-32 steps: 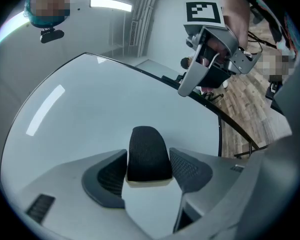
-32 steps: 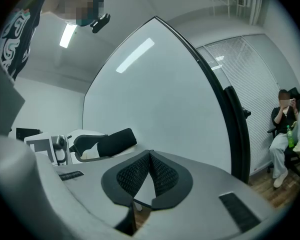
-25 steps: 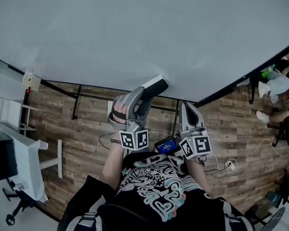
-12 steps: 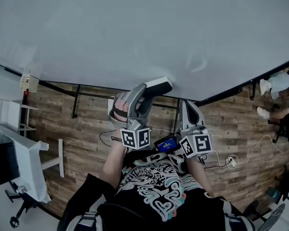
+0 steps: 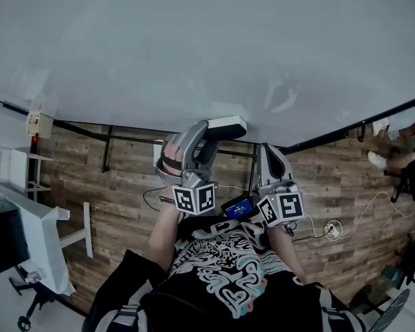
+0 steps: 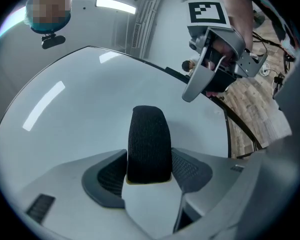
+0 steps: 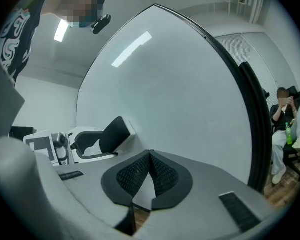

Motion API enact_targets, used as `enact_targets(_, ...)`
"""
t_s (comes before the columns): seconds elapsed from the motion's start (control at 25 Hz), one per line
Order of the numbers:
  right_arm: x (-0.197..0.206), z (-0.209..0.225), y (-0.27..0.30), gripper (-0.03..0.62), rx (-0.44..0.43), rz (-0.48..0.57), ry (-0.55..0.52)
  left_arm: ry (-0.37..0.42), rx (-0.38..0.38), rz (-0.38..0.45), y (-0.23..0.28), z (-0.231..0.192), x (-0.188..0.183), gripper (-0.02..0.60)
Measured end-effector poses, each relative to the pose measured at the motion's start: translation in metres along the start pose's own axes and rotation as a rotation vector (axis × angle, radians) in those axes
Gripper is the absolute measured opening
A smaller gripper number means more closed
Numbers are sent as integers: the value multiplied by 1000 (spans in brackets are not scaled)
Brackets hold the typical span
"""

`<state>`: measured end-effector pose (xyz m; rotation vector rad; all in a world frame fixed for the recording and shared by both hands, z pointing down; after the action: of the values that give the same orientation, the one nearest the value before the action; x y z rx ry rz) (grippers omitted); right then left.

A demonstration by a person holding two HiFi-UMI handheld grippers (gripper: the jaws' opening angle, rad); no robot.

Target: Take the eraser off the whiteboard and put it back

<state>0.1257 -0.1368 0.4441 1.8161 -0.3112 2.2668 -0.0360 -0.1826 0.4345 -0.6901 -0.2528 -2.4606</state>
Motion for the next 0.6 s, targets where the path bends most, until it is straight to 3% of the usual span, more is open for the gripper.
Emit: enact_targets(0.6,4,5,7,15,35,-3,9,1,0,24,11,0,9,262)
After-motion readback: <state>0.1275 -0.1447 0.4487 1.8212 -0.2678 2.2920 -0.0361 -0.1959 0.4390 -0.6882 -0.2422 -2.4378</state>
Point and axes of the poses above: the fingertips, and each gripper's own axes: y forward along the fingers, z to its right, x out of its underside, the point moved 6 cm from there along -y, backward along the fingers, and after that the axes turned 2 degrees about z, right-handed, at the moved point
